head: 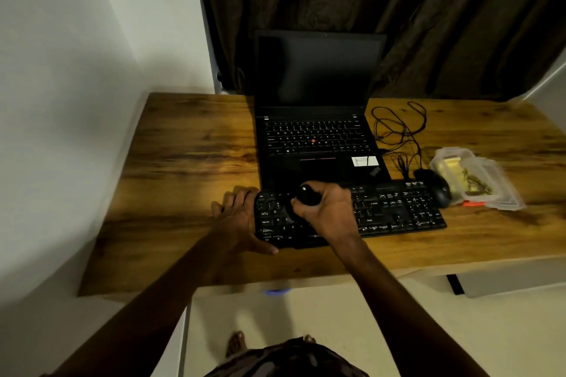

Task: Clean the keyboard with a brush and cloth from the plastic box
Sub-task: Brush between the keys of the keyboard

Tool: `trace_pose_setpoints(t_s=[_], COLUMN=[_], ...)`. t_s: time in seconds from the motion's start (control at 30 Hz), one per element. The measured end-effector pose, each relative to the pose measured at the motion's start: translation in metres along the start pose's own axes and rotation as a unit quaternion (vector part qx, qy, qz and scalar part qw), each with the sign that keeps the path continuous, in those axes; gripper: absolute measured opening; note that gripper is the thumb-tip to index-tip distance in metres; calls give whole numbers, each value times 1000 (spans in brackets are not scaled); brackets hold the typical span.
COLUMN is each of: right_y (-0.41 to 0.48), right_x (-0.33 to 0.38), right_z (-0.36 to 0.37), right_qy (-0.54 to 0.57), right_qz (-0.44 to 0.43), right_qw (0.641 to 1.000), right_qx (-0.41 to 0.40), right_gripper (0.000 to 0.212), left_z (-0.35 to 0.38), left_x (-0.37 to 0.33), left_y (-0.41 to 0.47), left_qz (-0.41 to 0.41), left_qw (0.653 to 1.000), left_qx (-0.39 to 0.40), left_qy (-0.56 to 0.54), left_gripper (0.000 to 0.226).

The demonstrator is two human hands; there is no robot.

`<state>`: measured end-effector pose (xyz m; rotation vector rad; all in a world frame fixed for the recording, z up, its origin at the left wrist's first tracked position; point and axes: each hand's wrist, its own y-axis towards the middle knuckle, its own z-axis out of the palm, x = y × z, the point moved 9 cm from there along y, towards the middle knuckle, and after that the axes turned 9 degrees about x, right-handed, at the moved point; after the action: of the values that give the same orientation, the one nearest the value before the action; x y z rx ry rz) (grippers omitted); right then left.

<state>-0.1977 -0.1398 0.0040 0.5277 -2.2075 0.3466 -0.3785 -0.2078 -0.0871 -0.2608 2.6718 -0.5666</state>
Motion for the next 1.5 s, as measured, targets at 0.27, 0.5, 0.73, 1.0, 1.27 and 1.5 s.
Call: trace_pose_setpoints(t_s=[0.27,0.5,0.73,1.0,1.27,1.5], right_y=[-6,-6,-15,-12,-17,-13], right_x=[-17,-17,-46,-31,-72,-40], right_z=[-25,-16,-56,-35,-87,-55], right_qy=[-40,32,-13,43,-1,18], right_qz=[14,6,39,3,48,6], right_qw=[999,999,999,999,998,1000], right_qx=[-17,19,-22,3,-51,6], right_gripper=[12,9,9,11,11,7], left_z=[2,-2,-4,-1,-1,-2], left_x=[0,-9,-11,-25,-35,-41], left_y=[2,0,-2,-1,6,7], left_qz=[7,15,3,-13,16,25], left_qw=[1000,999,999,1000,998,997], left_qx=[12,30,40,-2,-9,0], left_qy=[-27,-8,-20,28,60,76], left_gripper=[153,153,153,160,163,155])
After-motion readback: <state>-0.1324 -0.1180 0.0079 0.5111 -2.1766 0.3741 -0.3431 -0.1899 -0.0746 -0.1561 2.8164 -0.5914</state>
